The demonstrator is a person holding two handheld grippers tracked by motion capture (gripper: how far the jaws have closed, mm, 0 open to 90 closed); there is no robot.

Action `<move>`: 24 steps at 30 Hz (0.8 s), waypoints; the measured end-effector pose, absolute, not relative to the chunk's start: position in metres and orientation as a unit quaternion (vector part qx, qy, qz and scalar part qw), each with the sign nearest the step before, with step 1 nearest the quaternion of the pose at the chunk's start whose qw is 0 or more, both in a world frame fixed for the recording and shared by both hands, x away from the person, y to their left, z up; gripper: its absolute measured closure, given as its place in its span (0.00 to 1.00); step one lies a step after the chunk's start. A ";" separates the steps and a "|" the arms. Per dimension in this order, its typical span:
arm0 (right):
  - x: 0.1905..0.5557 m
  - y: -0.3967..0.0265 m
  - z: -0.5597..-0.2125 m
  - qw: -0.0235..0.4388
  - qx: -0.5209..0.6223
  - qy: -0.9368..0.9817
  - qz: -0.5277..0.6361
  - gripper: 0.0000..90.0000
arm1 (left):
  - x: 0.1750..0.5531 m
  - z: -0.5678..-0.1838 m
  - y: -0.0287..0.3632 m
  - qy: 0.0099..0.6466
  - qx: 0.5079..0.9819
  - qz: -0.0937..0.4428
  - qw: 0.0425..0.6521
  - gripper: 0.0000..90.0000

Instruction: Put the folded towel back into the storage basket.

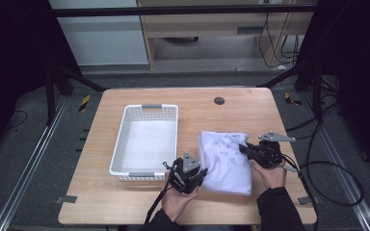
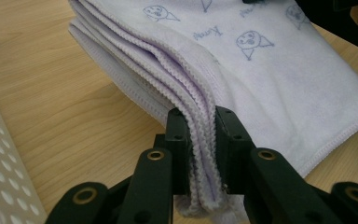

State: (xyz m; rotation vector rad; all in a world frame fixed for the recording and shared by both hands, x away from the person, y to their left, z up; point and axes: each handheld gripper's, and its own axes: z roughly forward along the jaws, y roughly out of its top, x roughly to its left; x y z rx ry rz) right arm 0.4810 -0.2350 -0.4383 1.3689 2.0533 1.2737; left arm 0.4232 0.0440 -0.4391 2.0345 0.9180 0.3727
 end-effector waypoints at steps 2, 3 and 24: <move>0.480 -0.233 -0.436 0.184 0.485 0.727 0.451 0.83 | 0.423 -0.438 0.044 0.367 0.814 0.152 0.424 0.84; 0.480 -0.232 -0.435 0.186 0.483 0.727 0.451 0.82 | 0.423 -0.437 0.044 0.366 0.814 0.153 0.424 0.84; 0.477 -0.211 -0.400 0.212 0.462 0.722 0.470 0.82 | 0.423 -0.399 0.067 0.356 0.812 0.176 0.427 0.84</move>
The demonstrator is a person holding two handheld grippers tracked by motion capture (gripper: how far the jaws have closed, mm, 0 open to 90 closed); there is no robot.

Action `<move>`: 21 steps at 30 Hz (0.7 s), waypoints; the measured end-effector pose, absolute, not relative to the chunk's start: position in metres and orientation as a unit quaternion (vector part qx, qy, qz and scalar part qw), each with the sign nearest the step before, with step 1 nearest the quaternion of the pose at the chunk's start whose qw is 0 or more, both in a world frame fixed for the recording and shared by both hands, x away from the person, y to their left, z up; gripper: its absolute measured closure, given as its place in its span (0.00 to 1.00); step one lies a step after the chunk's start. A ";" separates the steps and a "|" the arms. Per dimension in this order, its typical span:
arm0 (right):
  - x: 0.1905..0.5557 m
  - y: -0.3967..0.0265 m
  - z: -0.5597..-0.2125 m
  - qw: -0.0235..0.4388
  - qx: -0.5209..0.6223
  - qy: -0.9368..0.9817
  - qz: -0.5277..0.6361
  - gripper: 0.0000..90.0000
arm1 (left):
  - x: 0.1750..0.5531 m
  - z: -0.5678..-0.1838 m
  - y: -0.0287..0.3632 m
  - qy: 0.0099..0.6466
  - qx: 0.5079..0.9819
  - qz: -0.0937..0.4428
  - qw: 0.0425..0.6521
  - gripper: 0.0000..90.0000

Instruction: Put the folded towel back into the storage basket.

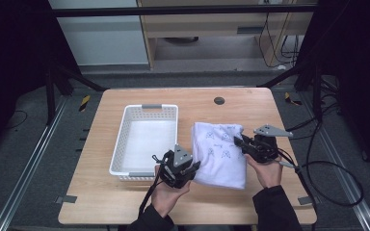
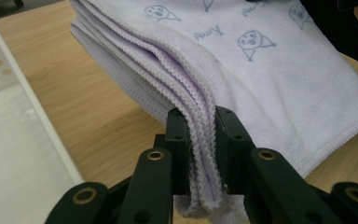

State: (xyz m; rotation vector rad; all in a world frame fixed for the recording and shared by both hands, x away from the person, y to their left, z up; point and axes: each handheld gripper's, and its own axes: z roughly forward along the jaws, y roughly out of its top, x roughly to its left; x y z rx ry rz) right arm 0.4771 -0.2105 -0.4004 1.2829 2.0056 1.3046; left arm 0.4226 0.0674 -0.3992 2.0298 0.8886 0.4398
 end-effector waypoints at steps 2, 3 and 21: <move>0.479 -0.208 -0.396 0.213 0.460 0.722 0.471 0.82 | 0.423 -0.396 0.071 0.356 0.811 0.177 0.430 0.84; 0.479 -0.206 -0.394 0.214 0.458 0.723 0.471 0.82 | 0.423 -0.394 0.073 0.357 0.810 0.177 0.432 0.84; 0.483 -0.181 -0.360 0.226 0.439 0.725 0.480 0.82 | 0.424 -0.369 0.099 0.361 0.796 0.188 0.448 0.84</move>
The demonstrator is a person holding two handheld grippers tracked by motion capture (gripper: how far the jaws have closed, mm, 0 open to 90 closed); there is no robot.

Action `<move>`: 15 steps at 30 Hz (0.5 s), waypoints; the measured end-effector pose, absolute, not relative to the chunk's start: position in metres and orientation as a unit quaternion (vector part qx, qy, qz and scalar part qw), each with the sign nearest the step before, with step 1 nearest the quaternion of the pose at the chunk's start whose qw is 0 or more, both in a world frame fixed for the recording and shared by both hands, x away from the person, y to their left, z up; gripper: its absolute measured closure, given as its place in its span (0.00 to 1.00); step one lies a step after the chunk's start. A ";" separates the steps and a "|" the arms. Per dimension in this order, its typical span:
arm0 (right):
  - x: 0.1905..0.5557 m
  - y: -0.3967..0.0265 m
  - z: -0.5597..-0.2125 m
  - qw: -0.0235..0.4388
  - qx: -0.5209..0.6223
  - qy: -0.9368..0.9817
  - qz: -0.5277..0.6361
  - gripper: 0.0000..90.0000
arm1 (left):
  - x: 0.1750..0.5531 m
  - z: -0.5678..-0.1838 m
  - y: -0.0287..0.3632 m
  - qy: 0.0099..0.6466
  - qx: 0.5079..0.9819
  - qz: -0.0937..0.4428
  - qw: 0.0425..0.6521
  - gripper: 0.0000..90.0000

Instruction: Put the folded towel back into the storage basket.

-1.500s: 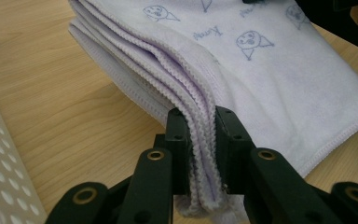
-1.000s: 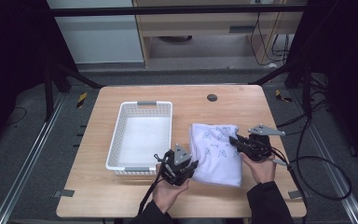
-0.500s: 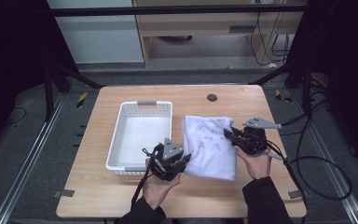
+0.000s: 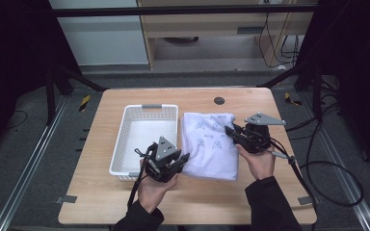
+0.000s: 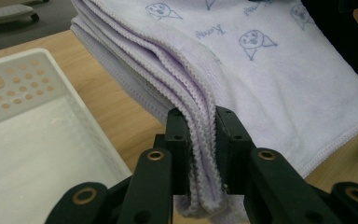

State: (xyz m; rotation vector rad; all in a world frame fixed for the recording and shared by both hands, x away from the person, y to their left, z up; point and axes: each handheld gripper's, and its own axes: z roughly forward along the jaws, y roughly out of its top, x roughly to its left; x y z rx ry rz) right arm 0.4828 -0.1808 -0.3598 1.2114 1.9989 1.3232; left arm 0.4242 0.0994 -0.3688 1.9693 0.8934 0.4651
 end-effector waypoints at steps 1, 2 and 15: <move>0.483 -0.179 -0.358 0.228 0.437 0.726 0.480 0.82 | 0.424 -0.367 0.101 0.361 0.795 0.189 0.448 0.84; 0.484 -0.178 -0.357 0.228 0.437 0.726 0.480 0.82 | 0.424 -0.366 0.103 0.361 0.795 0.190 0.448 0.84; 0.491 -0.151 -0.340 0.228 0.424 0.729 0.486 0.82 | 0.428 -0.351 0.131 0.369 0.788 0.198 0.452 0.84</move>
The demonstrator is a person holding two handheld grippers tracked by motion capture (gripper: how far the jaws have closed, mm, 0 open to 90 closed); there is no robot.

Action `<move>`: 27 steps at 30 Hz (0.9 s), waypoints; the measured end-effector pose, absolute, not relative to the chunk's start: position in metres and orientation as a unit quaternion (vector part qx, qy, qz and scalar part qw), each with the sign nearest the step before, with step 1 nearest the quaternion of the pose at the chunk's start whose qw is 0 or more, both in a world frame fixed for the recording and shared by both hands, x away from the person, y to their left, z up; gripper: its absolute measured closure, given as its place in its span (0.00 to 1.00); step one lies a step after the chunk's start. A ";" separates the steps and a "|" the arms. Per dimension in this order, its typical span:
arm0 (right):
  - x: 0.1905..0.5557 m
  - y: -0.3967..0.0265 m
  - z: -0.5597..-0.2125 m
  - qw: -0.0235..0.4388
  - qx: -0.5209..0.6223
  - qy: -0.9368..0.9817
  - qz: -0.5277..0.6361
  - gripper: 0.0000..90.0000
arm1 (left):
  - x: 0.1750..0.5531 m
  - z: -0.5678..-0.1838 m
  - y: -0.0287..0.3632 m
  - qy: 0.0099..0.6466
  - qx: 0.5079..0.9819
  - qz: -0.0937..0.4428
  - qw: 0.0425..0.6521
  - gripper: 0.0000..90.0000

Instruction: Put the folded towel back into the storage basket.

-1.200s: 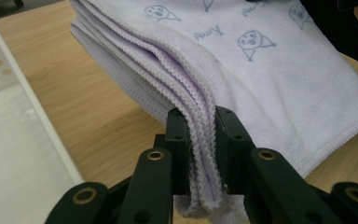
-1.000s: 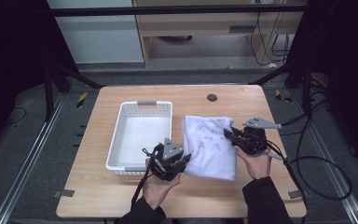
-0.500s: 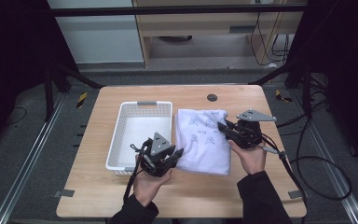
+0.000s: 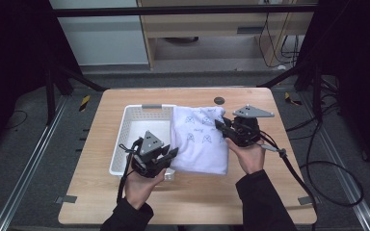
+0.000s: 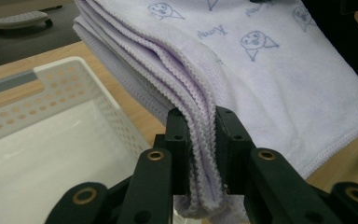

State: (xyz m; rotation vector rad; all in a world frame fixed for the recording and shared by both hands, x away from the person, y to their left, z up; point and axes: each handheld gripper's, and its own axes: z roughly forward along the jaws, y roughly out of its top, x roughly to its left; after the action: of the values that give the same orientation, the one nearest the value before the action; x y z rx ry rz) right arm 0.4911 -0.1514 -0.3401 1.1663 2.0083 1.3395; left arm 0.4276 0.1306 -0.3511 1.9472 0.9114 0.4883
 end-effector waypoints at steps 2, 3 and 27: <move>0.492 -0.146 -0.337 0.229 0.421 0.730 0.487 0.82 | 0.428 -0.349 0.135 0.373 0.785 0.198 0.454 0.84; 0.493 -0.144 -0.336 0.229 0.420 0.731 0.487 0.82 | 0.428 -0.348 0.138 0.373 0.784 0.199 0.453 0.84; 0.504 -0.089 -0.325 0.223 0.392 0.742 0.497 0.82 | 0.424 -0.341 0.189 0.400 0.768 0.218 0.451 0.84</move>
State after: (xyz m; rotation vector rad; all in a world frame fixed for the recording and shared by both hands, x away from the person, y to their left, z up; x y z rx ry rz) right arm 0.5041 -0.0891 -0.3252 1.0819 2.0481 1.3729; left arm 0.4239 0.1891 -0.3409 1.8974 0.9894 0.5377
